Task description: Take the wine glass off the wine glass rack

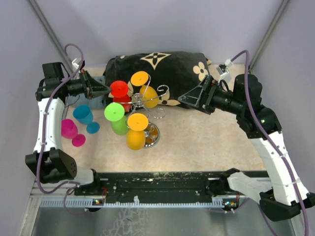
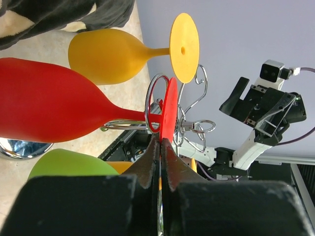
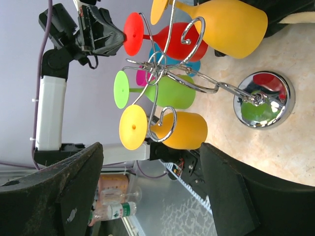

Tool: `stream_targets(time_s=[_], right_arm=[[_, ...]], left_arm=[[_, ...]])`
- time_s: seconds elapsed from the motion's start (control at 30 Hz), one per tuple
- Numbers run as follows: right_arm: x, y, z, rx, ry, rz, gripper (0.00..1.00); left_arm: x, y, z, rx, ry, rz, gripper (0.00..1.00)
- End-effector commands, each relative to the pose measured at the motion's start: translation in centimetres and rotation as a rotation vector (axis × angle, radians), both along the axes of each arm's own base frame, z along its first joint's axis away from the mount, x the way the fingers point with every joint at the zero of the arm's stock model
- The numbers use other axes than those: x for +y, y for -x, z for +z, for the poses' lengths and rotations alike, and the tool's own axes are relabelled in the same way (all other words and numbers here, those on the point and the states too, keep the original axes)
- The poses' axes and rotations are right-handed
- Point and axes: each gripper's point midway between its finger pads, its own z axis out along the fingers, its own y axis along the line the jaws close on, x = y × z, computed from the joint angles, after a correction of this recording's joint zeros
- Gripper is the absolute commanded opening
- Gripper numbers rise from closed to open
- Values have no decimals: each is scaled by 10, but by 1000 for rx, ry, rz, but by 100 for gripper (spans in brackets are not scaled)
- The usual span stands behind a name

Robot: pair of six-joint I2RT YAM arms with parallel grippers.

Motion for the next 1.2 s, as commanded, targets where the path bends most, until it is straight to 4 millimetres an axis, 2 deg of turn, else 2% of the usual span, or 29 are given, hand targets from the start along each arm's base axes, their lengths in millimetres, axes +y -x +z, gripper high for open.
stream_targets(time_s=[0.0, 0.5, 1.07, 1.17], right_arm=[[-4, 9, 21, -76, -18, -3, 79], [-5, 8, 19, -71, -18, -11, 79], [-5, 4, 20, -68, -16, -20, 79], [-5, 4, 20, -68, -14, -22, 79]], left_arm=[[-3, 6, 20, -59, 14, -18, 0], [4, -6, 35, -34, 49, 14, 0], [8, -31, 37, -31, 64, 11, 0], [5, -29, 33, -25, 62, 2, 0]])
